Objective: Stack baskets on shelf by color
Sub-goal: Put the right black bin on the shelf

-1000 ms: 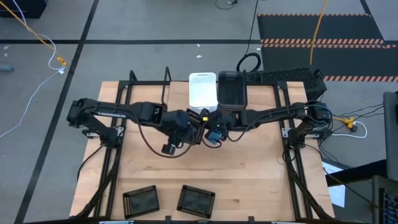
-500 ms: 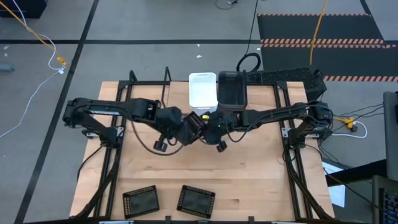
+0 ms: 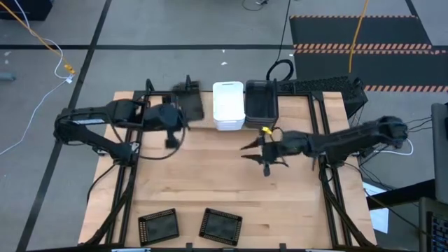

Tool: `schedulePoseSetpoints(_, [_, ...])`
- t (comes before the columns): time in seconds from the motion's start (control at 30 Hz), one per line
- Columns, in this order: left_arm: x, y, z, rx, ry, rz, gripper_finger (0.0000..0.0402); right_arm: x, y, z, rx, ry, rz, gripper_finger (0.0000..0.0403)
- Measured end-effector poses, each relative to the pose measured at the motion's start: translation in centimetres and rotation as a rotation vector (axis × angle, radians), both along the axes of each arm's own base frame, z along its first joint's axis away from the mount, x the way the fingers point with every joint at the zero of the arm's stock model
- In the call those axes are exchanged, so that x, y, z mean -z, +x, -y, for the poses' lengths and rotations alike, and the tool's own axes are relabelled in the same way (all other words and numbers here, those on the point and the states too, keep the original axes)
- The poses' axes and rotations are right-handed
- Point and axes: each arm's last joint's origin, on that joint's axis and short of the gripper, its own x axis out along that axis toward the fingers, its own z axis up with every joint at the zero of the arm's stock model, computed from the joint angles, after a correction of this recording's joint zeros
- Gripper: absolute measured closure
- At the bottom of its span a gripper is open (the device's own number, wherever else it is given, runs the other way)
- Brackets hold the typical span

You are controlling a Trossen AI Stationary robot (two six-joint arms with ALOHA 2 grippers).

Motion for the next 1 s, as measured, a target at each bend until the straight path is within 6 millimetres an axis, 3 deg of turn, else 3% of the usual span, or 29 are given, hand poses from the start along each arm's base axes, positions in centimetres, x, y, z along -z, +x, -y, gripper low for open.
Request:
schedulePoseSetpoints(0.17, [1.0,0.8,-0.9,-0.061,0.041,0.027,0.0398,0.3,-4.0,1.3,0.156,0.057,0.302,0.0285])
schedulePoseSetpoints(0.23, [1.9,1.4,-1.6,-0.051,0.052,0.048,0.0399,1.1,-5.1,1.7,0.182,0.060,0.316,0.0285])
schedulePoseSetpoints(0.33, [4.0,2.7,-2.7,0.010,0.048,0.062,0.0399,0.8,-6.0,2.0,0.190,0.093,0.377,0.0285])
schedulePoseSetpoints(0.5, [7.8,4.0,-6.0,-0.002,0.059,0.050,0.0399,0.8,-6.1,2.1,0.198,0.120,0.360,0.0285])
schedulePoseSetpoints(0.7, [10.7,3.3,-9.3,-0.082,0.039,0.004,0.0398,1.0,-6.1,2.1,0.203,0.127,0.336,0.0284])
schedulePoseSetpoints(1.0, [14.4,1.6,-11.2,-0.032,-0.059,-0.030,0.0399,1.3,-6.1,2.1,0.206,0.124,0.313,0.0284])
